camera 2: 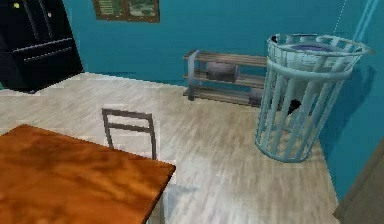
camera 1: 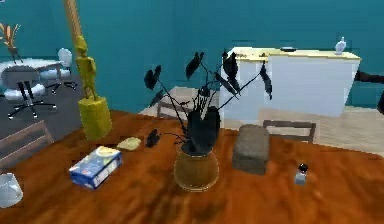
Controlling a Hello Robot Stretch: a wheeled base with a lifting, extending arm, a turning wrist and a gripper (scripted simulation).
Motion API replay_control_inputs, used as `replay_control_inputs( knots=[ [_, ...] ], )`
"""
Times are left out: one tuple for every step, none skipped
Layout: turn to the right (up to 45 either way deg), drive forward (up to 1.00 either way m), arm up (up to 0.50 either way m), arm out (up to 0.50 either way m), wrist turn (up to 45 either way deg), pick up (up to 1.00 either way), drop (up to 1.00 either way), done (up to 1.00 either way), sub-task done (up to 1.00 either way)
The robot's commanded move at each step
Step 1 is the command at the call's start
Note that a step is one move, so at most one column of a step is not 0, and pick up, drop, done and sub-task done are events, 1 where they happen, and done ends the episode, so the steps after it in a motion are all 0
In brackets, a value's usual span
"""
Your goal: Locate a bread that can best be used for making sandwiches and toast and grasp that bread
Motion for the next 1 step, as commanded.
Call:
replay_control_inputs(
  knots=[
    [-45.0, 0.00, 0.00, 0.00, 0.0, 0.00, 0.00, 0.00, 0.00]
  ],
)
